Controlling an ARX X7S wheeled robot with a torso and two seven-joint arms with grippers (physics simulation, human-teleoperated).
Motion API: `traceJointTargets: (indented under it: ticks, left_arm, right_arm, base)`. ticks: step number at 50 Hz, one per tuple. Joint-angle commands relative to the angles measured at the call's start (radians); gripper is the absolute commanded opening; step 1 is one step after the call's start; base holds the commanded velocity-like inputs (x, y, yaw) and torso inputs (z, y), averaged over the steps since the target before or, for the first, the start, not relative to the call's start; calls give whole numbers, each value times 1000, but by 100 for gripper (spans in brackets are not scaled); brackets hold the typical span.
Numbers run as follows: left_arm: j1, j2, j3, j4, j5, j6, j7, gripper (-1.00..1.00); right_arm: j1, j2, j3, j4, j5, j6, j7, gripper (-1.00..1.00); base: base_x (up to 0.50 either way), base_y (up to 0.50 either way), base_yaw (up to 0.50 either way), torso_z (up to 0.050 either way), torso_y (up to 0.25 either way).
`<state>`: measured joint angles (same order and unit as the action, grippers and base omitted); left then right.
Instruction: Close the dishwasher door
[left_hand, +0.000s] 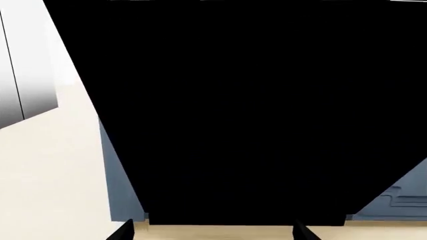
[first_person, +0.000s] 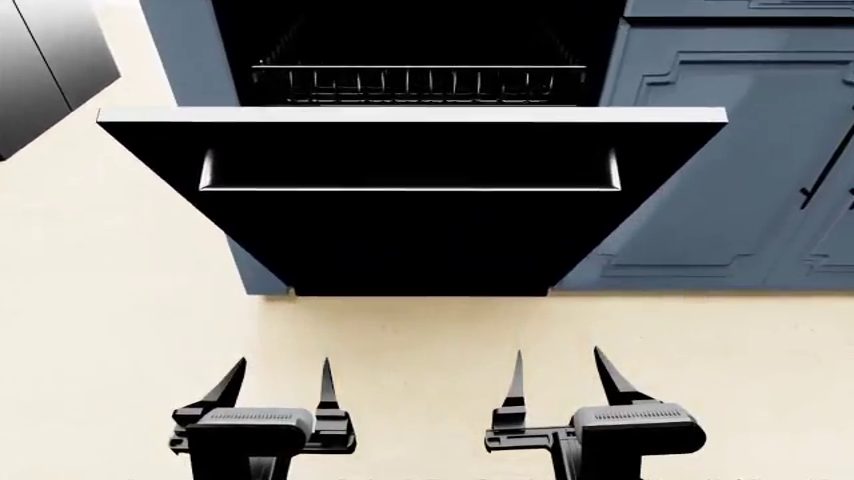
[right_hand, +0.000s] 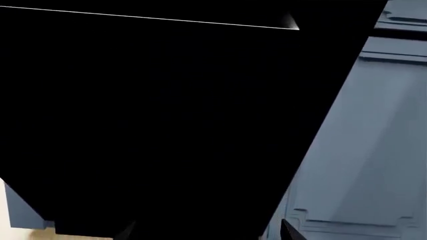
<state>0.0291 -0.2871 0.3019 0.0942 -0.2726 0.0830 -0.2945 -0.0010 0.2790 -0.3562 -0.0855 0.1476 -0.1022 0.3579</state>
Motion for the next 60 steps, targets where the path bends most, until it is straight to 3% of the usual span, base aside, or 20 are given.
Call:
traceJointTargets:
  ticks: [1, 60]
  left_arm:
    - [0, -3, 3, 1, -2, 2, -3, 100]
    - [-9, -15, 20, 4, -17, 1, -18, 100]
  right_arm:
    - [3, 3, -4, 1, 1, 0, 4, 100]
    - [4, 17, -24, -4, 6, 3, 22, 100]
  base:
    - [0, 0, 0, -50, 0]
    - [0, 0, 0, -50, 0]
